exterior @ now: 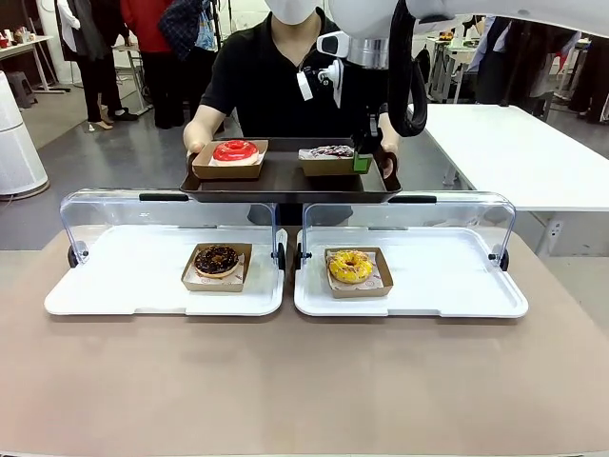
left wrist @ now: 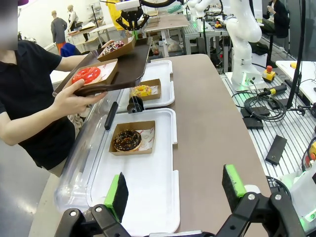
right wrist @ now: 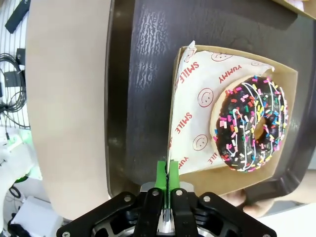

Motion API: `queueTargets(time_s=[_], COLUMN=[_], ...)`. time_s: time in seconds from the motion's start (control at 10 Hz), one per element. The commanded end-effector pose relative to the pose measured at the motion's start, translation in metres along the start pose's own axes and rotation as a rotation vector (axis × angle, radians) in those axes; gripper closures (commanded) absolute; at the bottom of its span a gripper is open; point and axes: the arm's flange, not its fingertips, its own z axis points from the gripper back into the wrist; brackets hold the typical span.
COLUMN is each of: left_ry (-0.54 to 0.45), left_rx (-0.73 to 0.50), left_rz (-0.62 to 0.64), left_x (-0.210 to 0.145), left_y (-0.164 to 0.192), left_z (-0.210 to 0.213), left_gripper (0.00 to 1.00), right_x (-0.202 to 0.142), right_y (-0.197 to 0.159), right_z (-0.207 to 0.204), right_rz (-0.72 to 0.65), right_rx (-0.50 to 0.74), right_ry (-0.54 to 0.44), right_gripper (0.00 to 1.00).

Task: Provide the desired donut to the person.
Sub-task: Place the picked Paper togo box onto the Handle tray extended by the person.

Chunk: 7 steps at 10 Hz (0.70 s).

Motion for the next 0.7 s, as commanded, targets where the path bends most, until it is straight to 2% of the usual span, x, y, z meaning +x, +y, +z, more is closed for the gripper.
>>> queueTargets(time_s=[0.0,0.1,0.2,0.3,0.4,0.5,0.6], left_ry=[0.003,0.003,0.003,0.003,0.003,0.003,0.003], left_rx=[-0.007,-0.007,-0.007,-0.007,-0.007,-0.007,-0.007], left_rz=[0.0,0.0,0.0,0.0,0.0,0.0,0.0], left_x=[0.0012,0.0012,0.0012,0.0012,0.0012,0.0012,0.0012], left_y=[-0.0023,-0.0023,-0.0023,-0.0023,-0.0023,-0.0023,-0.0023], left_z=[0.0013,0.0013,0.0013,0.0013,0.0013,0.0013,0.0013], left_gripper=[0.0,0.0,0.0,0.0,0.0,0.0,0.0], right_x=[-0.0011,-0.0004,0.0001,-0.0001,0.0,0.0001,0.0], right_y=[0.0014,0.0009,0.0014,0.0024,0.0021,0.001,0.0018], right_z=[-0.0051,-0.0045,-0.0046,-0.0049,-0.0047,-0.0039,-0.0038], right_rz=[0.007,0.007,0.009,0.013,0.012,0.011,0.01], right_rx=[-0.024,-0.024,-0.022,-0.019,-0.017,-0.016,-0.011], right_ry=[-0.007,-0.008,-0.009,-0.005,-0.004,-0.006,-0.003], right_gripper=[0.66,0.4,0.07,0.0,0.25,0.0,0.0])
